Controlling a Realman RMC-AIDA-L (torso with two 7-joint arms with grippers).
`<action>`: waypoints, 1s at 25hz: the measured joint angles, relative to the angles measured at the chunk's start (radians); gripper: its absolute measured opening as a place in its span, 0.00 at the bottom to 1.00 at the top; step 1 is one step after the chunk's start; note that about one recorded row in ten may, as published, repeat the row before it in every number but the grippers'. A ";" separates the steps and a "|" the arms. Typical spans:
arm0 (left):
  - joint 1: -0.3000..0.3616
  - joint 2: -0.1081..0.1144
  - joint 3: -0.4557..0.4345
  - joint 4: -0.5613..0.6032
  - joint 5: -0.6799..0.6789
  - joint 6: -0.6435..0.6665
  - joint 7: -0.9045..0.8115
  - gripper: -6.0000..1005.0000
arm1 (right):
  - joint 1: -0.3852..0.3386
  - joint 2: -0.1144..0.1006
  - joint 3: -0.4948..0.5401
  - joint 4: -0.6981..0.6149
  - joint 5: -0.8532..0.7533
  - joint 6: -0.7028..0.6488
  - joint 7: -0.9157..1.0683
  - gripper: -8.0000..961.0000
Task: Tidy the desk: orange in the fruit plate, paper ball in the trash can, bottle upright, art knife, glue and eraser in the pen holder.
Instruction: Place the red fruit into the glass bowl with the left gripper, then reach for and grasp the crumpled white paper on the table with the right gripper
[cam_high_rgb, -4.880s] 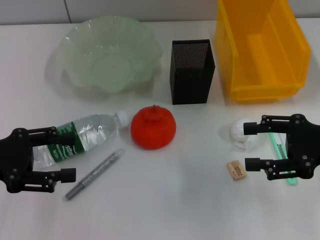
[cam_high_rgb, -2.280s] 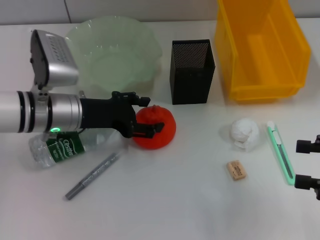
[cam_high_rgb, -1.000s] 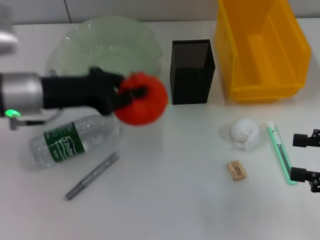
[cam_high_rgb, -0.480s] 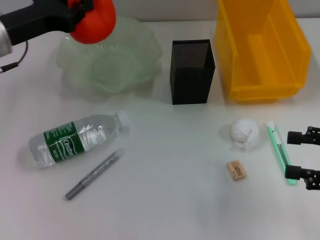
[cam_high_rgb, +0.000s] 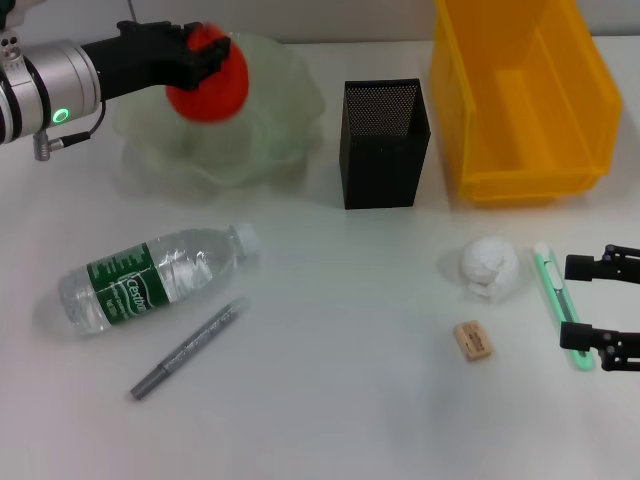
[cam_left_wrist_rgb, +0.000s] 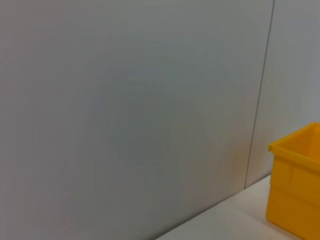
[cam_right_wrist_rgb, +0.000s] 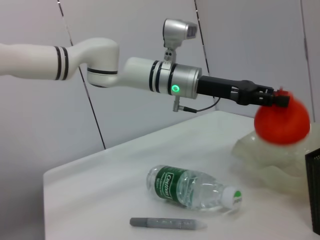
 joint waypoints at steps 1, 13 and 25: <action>0.000 0.000 0.000 0.000 0.000 0.000 0.000 0.25 | -0.001 0.000 0.000 0.001 0.000 0.006 0.000 0.81; 0.051 0.020 -0.056 0.055 -0.006 0.290 0.003 0.72 | 0.003 0.008 -0.026 -0.141 0.012 0.015 0.155 0.81; 0.265 0.049 -0.099 0.204 -0.008 0.973 0.067 0.86 | 0.125 -0.005 -0.335 -0.744 -0.164 -0.070 0.853 0.81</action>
